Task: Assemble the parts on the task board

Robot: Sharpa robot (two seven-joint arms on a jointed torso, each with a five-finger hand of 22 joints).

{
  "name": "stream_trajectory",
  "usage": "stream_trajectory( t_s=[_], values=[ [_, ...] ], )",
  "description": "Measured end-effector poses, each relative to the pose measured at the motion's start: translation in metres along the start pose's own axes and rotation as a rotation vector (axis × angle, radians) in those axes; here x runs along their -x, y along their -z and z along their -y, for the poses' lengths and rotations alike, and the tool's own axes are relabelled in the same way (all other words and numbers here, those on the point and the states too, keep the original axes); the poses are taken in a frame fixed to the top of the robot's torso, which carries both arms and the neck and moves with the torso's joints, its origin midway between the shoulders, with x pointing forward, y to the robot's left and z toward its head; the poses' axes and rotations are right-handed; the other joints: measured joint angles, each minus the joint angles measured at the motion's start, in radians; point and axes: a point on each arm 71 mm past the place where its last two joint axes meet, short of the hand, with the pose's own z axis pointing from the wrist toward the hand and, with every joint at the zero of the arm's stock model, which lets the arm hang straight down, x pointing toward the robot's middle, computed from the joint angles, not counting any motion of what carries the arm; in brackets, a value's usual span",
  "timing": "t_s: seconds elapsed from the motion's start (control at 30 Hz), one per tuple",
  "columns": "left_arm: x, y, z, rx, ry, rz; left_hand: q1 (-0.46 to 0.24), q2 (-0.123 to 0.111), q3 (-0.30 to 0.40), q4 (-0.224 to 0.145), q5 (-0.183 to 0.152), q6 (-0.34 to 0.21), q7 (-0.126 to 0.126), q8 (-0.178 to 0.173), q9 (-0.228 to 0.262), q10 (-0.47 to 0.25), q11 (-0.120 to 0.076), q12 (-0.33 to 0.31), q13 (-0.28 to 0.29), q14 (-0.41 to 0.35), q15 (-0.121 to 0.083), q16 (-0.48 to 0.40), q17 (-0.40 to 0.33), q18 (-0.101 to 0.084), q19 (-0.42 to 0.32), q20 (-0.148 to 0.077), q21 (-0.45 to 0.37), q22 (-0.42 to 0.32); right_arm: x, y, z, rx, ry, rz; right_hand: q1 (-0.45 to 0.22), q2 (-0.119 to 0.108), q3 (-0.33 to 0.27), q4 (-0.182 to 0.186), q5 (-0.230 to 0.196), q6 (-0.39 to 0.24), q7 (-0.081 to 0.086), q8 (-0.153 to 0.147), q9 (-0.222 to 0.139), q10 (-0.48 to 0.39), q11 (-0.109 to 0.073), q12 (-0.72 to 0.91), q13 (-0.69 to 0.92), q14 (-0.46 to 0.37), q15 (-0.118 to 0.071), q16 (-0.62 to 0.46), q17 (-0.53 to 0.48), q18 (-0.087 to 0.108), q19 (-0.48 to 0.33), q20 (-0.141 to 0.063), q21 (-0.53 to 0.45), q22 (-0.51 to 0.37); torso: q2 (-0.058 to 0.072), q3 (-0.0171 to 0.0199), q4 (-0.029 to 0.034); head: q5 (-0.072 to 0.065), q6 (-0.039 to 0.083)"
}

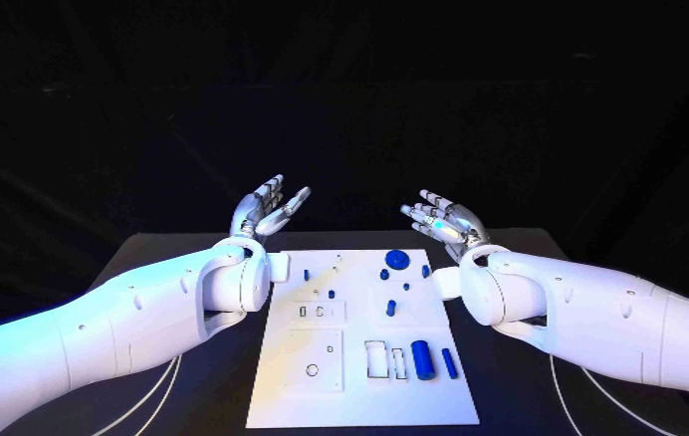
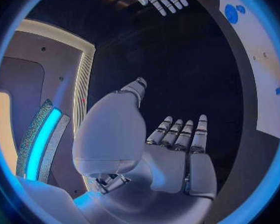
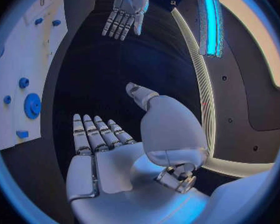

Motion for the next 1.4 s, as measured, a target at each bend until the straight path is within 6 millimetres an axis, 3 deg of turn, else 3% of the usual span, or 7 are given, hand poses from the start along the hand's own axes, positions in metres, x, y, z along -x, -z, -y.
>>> stream_trajectory(
  t_s=[0.3, 0.47, 0.7, 0.83, 1.0, 1.27, 1.4],
  values=[
    [-0.001, -0.002, 0.002, -0.013, 0.02, -0.044, 0.053, 0.004, 0.015, 0.015, 0.008, 0.037, 0.003, 0.01, 0.005, 0.031, 0.013, 0.004, 0.004, 0.022, 0.014, 0.005, 0.006, 0.024, 0.009, 0.009, 0.004, 0.002, -0.001, -0.01, -0.002, -0.035, 0.018, -0.133, 0.094, -0.004, 0.038, -0.036, 0.0, 0.135, 0.01, 0.036, 0.029, 0.168, -0.001, 0.02, 0.013, 0.167, -0.007, 0.036, 0.023, 0.016, 0.091, 0.01, 0.036, 0.016, 0.001, -0.0006, -0.0001, 0.0, 0.0],
    [0.028, 0.006, 0.007, -0.021, 0.013, -0.036, 0.066, 0.024, 0.041, 0.009, 0.008, 0.108, 0.008, 0.027, 0.016, 0.11, 0.022, 0.012, 0.01, 0.1, 0.013, 0.023, 0.018, 0.055, 0.035, 0.012, 0.011, 0.006, 0.026, -0.013, -0.02, 0.082, 0.241, -0.144, 0.134, -0.012, 0.048, -0.057, -0.006, 0.261, 0.019, 0.069, 0.055, 0.335, -0.013, 0.032, 0.022, 0.329, -0.026, 0.067, 0.044, 0.039, 0.187, 0.01, 0.069, 0.028, 0.017, -0.0039, 0.0024, 0.002, -0.008],
    [0.025, 0.011, 0.018, -0.049, 0.02, -0.085, 0.088, 0.038, 0.085, -0.022, 0.0, 0.357, 0.029, 0.095, 0.058, 0.423, 0.044, 0.042, 0.029, 0.443, 0.008, 0.099, 0.068, 0.071, 0.369, 0.013, 0.105, 0.044, 0.018, -0.014, -0.037, 0.199, 0.448, -0.208, 0.174, -0.031, 0.063, -0.078, -0.017, 0.43, 0.04, 0.111, 0.084, 0.538, -0.036, 0.035, 0.029, 0.504, -0.052, 0.087, 0.061, 0.07, 0.328, 0.01, 0.108, 0.036, 0.044, -0.007, 0.0078, -0.003, -0.006],
    [0.027, 0.014, 0.027, -0.071, 0.015, -0.106, 0.088, 0.038, 0.108, -0.044, 0.0, 0.501, 0.051, 0.134, 0.082, 0.632, 0.044, 0.062, 0.039, 0.606, -0.012, 0.144, 0.098, 0.1, 0.469, 0.011, 0.145, 0.052, 0.019, -0.016, -0.047, 0.247, 0.55, -0.222, 0.185, -0.042, 0.071, -0.086, -0.022, 0.511, 0.052, 0.129, 0.096, 0.609, -0.048, 0.035, 0.03, 0.572, -0.067, 0.1, 0.067, 0.078, 0.406, 0.007, 0.135, 0.042, 0.061, -0.0093, 0.0109, -0.009, -0.004],
    [0.026, 0.019, 0.037, -0.094, 0.01, -0.145, 0.091, 0.034, 0.138, -0.069, 0.0, 0.57, 0.073, 0.157, 0.092, 0.733, 0.021, 0.064, 0.042, 0.706, -0.042, 0.188, 0.141, 0.101, 0.548, -0.003, 0.184, 0.06, 0.021, -0.017, -0.056, 0.28, 0.68, -0.239, 0.193, -0.05, 0.078, -0.093, -0.029, 0.589, 0.065, 0.145, 0.104, 0.683, -0.065, 0.035, 0.031, 0.657, -0.09, 0.122, 0.077, 0.085, 0.491, -0.005, 0.17, 0.051, 0.081, -0.0128, 0.0159, -0.015, -0.003],
    [0.025, 0.034, 0.05, -0.111, 0.01, -0.212, 0.083, 0.012, 0.163, -0.094, 0.0, 0.589, 0.079, 0.17, 0.097, 0.783, 0.007, 0.064, 0.043, 0.749, -0.059, 0.215, 0.178, 0.101, 0.587, -0.019, 0.208, 0.065, 0.019, -0.017, -0.066, 0.309, 0.934, -0.278, 0.214, -0.071, 0.082, -0.091, -0.035, 0.685, 0.081, 0.17, 0.116, 0.809, -0.104, 0.035, 0.035, 0.825, -0.146, 0.185, 0.126, 0.086, 0.624, -0.056, 0.263, 0.09, 0.118, -0.0174, 0.0291, -0.03, -0.005],
    [0.022, 0.042, 0.055, -0.114, 0.018, -0.247, 0.082, 0.003, 0.17, -0.101, -0.004, 0.595, 0.077, 0.172, 0.099, 0.797, 0.004, 0.064, 0.043, 0.763, -0.067, 0.228, 0.195, 0.101, 0.604, -0.025, 0.218, 0.068, 0.016, -0.017, -0.067, 0.314, 1.059, -0.295, 0.227, -0.108, 0.024, -0.095, -0.033, 0.767, 0.037, 0.183, 0.134, 0.927, -0.16, 0.035, 0.043, 1.065, -0.231, 0.343, 0.292, 0.086, 0.78, -0.152, 0.503, 0.23, 0.135, -0.0193, 0.0361, -0.037, -0.002]
  ],
)
